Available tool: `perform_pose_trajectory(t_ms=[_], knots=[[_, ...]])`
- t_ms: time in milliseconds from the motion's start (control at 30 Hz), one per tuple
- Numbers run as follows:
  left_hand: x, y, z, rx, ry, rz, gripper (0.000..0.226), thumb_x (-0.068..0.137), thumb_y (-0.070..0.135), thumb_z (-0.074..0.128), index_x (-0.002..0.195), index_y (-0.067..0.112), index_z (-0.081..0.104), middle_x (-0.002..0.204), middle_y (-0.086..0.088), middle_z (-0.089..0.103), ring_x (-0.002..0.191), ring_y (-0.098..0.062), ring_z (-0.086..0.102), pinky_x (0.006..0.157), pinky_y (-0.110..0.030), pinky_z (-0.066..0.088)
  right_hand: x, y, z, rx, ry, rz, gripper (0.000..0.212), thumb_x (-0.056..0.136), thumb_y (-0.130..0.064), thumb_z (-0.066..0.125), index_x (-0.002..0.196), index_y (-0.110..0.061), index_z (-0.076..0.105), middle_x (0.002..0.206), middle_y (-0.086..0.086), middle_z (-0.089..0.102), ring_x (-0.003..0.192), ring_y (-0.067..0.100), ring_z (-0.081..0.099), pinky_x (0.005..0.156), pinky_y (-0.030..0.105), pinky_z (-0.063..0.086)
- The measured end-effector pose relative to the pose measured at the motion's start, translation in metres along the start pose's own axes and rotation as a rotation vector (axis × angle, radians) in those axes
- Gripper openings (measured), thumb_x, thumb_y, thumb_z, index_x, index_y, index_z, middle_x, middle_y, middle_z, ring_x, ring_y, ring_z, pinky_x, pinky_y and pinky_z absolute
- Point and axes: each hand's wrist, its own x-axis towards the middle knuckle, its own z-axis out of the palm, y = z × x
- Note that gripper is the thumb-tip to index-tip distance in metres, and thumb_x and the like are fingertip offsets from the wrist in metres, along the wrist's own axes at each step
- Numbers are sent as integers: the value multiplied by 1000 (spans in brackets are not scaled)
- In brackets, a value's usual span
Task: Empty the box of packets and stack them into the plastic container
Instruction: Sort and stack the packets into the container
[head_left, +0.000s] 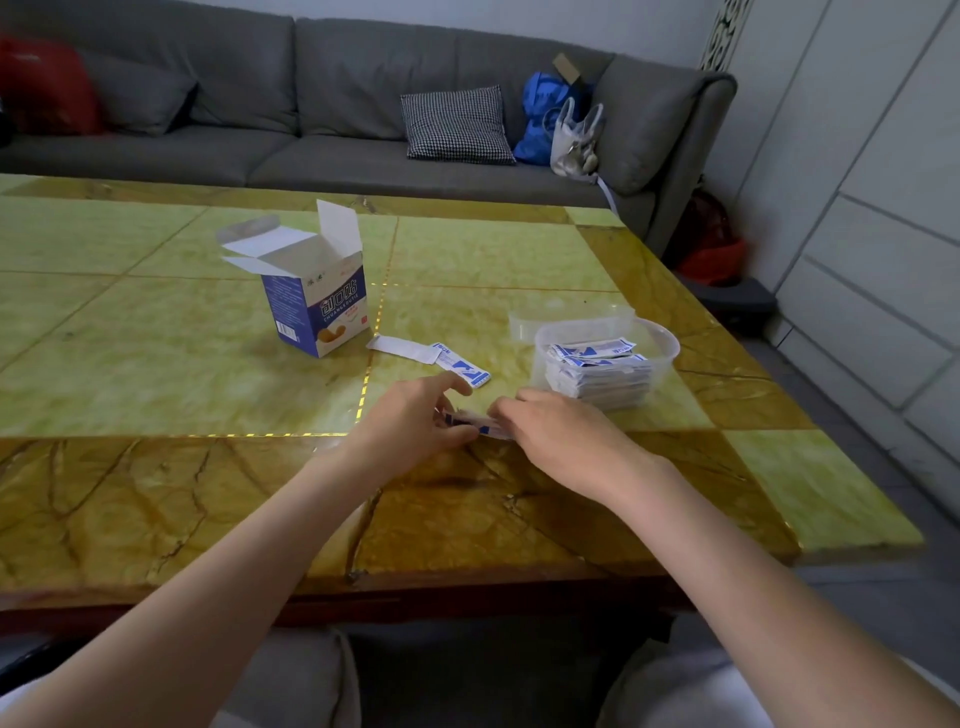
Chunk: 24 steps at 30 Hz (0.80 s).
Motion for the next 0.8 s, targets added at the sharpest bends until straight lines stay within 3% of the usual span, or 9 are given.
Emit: perform_pose_trajectory(t_ms=[100, 200, 367, 600, 700, 800], knots=[[1, 7, 3, 76, 29, 14, 21, 84, 25, 63, 101, 13, 67, 92, -5, 66, 85, -21, 61, 70, -26, 43, -1, 0, -6, 153, -51, 11, 28, 100, -27, 34, 112, -13, 54, 103, 6, 56, 98, 24, 54, 82, 39, 46], [4, 7, 1, 98, 34, -13, 19, 85, 25, 62, 94, 11, 69, 95, -9, 67, 88, -23, 60, 75, -34, 46, -4, 2, -9, 134, -37, 32, 21, 96, -22, 44, 113, -15, 54, 106, 6, 60, 97, 24, 57, 79, 38, 49], [4, 1, 1, 145, 48, -54, 25, 83, 31, 63, 100, 12, 68, 96, -5, 53, 86, -20, 57, 73, -30, 46, -5, 5, -7, 25, 20, 82, 29, 94, -12, 41, 115, -24, 57, 104, 9, 62, 95, 29, 60, 76, 41, 52], [6, 2, 2, 78, 134, -44, 22, 84, 10, 60, 106, 9, 64, 100, -11, 68, 93, -25, 62, 81, -38, 50, -3, 2, -8, 223, -9, 87, 27, 92, -9, 49, 117, -17, 56, 107, 11, 62, 93, 27, 62, 80, 39, 53], [6, 3, 1, 124, 149, -25, 26, 88, 11, 56, 113, 12, 61, 104, -8, 69, 93, -23, 64, 80, -36, 52, -4, 3, -8, 209, 13, 79, 29, 93, -11, 50, 121, -18, 53, 107, 12, 63, 90, 26, 63, 77, 38, 53], [5, 4, 0, 260, 126, -1, 29, 91, 15, 52, 119, 18, 59, 112, -6, 66, 98, -23, 63, 81, -35, 51, -5, 4, -8, 166, 18, 71, 30, 94, -9, 47, 121, -17, 55, 102, 12, 62, 86, 25, 62, 67, 29, 46]])
